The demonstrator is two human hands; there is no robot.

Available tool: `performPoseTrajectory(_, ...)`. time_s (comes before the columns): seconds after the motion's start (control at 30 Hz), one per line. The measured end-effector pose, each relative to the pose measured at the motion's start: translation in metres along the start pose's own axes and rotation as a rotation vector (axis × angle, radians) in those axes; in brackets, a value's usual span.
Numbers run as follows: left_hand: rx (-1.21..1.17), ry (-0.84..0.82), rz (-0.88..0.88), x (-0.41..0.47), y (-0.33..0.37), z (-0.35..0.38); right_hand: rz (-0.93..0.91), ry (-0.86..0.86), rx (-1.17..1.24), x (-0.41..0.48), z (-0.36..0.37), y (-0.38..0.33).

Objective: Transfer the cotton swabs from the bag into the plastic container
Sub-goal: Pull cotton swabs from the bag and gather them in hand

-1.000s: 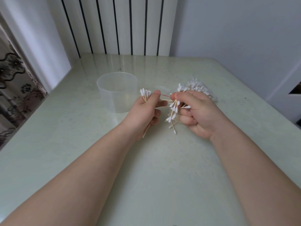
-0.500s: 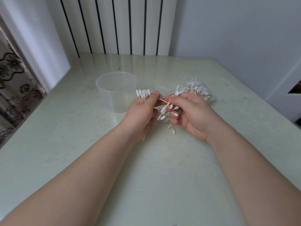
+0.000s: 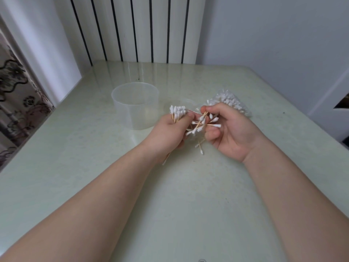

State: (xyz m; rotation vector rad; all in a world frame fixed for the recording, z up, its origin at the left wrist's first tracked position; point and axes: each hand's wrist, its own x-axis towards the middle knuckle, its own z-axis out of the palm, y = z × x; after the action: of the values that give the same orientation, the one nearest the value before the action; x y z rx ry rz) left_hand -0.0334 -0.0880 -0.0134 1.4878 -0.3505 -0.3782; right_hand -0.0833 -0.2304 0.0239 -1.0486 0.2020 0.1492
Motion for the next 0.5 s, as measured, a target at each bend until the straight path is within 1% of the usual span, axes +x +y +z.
performPoseTrajectory(0.1,0.005,-0.033,0.004,0.0009,-0.0017,-0.0017,-0.041,0.073,-0.035,0.0018,-0.0008,0.0000)
performPoseTrajectory(0.27,0.010,-0.037,0.012,0.0012,-0.0045,-0.0027,-0.223,0.257,-0.156,0.0049,0.0016,0.0020)
performPoseTrajectory(0.4,-0.008,0.048,0.028,0.0051,-0.0073,-0.0042,-0.261,0.266,-0.178,0.0057,0.0024,0.0045)
performPoseTrajectory(0.5,-0.046,0.082,0.019,0.0077,-0.0075,-0.0058,-0.297,0.297,-0.225,0.0066,0.0011,0.0036)
